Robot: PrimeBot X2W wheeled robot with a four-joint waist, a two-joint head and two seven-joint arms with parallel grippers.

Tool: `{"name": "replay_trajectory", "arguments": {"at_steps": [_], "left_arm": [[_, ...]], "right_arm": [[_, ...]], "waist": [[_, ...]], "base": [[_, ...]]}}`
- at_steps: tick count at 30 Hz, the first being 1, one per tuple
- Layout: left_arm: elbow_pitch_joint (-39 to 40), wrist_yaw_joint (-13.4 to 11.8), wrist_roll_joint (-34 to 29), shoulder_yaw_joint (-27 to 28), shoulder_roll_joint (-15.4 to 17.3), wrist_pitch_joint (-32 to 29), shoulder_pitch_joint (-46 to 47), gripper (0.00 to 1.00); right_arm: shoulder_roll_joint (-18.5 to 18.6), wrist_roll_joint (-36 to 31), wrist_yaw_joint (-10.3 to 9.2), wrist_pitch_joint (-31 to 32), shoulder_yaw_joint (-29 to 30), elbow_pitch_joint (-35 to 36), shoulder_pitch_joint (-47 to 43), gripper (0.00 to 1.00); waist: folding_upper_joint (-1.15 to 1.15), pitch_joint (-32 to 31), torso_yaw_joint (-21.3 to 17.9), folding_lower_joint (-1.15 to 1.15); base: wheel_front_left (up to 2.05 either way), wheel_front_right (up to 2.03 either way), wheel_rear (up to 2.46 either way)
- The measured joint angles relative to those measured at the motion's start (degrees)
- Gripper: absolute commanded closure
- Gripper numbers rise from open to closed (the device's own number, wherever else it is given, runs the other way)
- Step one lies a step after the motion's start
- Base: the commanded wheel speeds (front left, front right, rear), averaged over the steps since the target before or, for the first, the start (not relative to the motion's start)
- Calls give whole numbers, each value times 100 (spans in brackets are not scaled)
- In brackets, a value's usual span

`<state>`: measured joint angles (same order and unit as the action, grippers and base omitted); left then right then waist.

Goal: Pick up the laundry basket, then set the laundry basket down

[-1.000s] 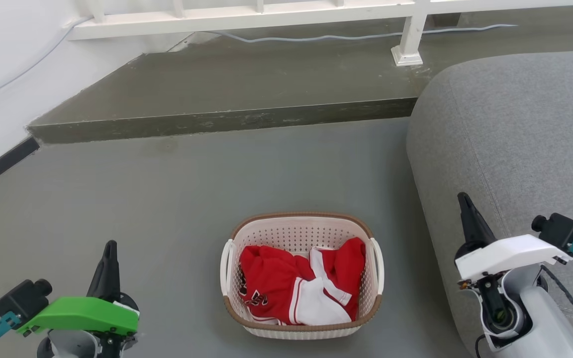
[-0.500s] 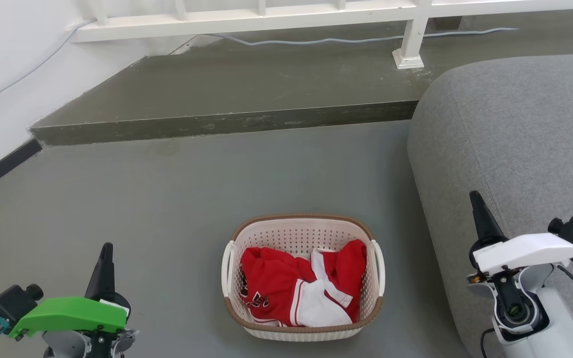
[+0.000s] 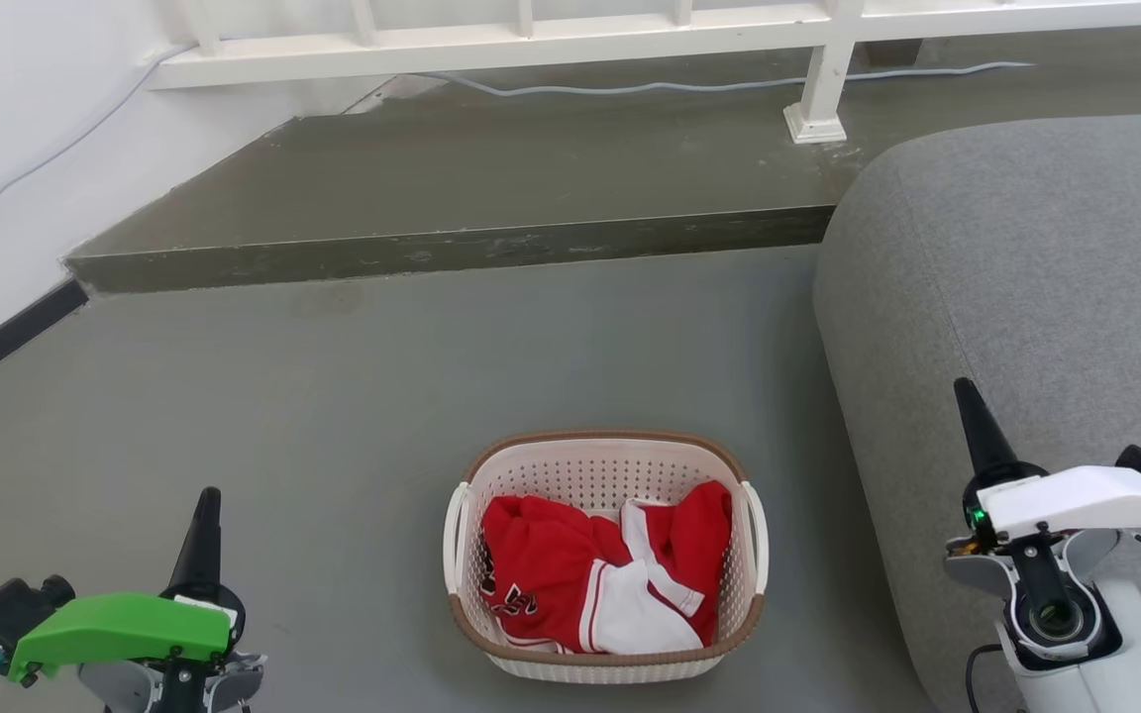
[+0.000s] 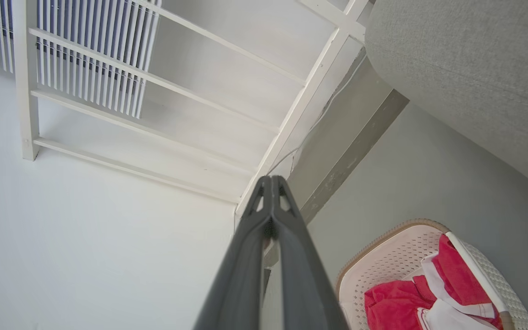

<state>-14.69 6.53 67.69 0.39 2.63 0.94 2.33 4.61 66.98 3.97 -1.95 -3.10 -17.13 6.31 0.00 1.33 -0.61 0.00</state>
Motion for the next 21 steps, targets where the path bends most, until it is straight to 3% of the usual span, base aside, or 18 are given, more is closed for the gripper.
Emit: {"name": "replay_trajectory", "arguments": {"at_steps": [21], "left_arm": [[-60, 10, 1178, 211, -22, -378, 8, 100]], "right_arm": [[-77, 1301, 151, 358, 474, 18, -89, 100]], "waist": [[0, -61, 31, 0]], "base": [[0, 0, 0]]}}
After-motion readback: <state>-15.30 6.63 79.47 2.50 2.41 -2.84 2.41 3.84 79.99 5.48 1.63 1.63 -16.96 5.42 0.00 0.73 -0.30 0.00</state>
